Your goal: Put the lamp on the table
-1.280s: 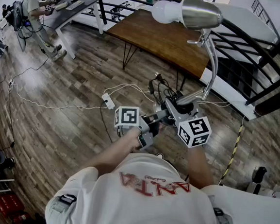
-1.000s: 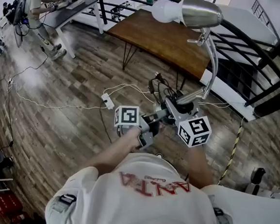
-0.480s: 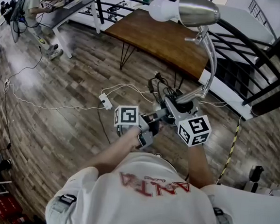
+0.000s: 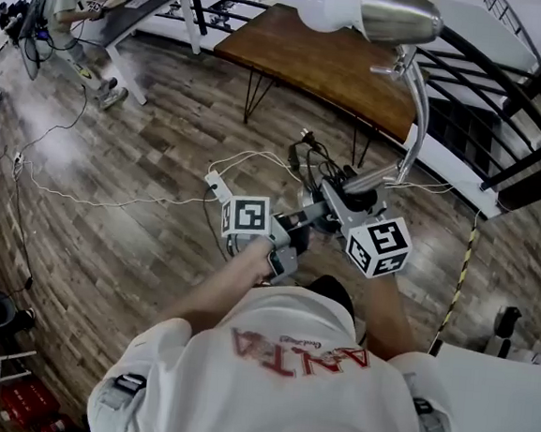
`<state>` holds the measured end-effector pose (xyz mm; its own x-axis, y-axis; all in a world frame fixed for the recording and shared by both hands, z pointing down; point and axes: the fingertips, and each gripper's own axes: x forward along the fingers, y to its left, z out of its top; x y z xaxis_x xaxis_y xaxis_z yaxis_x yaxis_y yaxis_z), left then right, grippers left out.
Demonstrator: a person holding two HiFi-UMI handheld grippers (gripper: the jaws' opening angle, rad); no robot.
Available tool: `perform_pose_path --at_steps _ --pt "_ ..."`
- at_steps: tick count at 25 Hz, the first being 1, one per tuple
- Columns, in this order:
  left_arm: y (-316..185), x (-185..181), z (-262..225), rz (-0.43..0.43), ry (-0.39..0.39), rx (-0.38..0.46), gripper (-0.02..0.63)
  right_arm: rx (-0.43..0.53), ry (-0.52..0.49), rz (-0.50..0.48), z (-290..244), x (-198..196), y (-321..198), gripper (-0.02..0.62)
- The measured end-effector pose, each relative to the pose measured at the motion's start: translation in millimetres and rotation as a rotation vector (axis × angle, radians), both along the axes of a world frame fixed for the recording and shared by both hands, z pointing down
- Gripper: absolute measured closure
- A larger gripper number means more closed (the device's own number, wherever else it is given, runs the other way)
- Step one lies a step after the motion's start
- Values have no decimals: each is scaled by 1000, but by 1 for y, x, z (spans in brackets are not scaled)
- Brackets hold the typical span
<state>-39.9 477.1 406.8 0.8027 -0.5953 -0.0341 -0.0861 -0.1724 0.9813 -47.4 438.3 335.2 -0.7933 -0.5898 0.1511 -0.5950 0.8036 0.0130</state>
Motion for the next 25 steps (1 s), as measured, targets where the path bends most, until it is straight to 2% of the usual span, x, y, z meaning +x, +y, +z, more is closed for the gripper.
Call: perform_pose_path --at_steps 5,12,19,25 --pt "0 -20 4 3 -1 -14 469 -17 3 -6 5 -20 0 402" --pt "-28 -33 6 -22 6 -20 469 -24 5 -24 7 -34 -29 403" --pt "-79 -32 12 -35 17 -28 469 -20 5 -36 14 -35 -80 402" --pt "-151 -10 3 -31 7 -21 469 -24 5 -32 4 -12 -152 402"
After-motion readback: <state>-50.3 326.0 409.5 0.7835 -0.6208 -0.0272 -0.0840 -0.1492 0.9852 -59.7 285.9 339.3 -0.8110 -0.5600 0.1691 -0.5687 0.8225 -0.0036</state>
